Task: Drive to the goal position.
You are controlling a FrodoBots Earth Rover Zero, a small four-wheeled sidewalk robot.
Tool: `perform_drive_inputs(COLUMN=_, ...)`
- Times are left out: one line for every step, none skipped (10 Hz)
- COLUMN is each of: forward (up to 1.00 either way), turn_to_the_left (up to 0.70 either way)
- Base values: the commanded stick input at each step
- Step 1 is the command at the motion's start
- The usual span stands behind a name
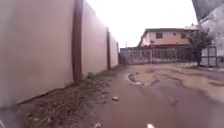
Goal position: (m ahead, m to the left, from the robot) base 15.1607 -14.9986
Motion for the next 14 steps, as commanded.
perform_drive_inputs(forward=0.6, turn_to_the_left=-0.15)
perform_drive_inputs(forward=0.6, turn_to_the_left=-0.15)
perform_drive_inputs(forward=0.6, turn_to_the_left=-0.15)
perform_drive_inputs(forward=0.6, turn_to_the_left=-0.15)
perform_drive_inputs(forward=0.6, turn_to_the_left=-0.14)
perform_drive_inputs(forward=0.6, turn_to_the_left=-0.14)
perform_drive_inputs(forward=0.6, turn_to_the_left=-0.14)
perform_drive_inputs(forward=0.6, turn_to_the_left=-0.14)
perform_drive_inputs(forward=0.6, turn_to_the_left=-0.14)
perform_drive_inputs(forward=0.6, turn_to_the_left=-0.11)
perform_drive_inputs(forward=0.6, turn_to_the_left=-0.05)
perform_drive_inputs(forward=0.6, turn_to_the_left=-0.01)
perform_drive_inputs(forward=0.6, turn_to_the_left=0.0)
perform_drive_inputs(forward=0.6, turn_to_the_left=0.0)
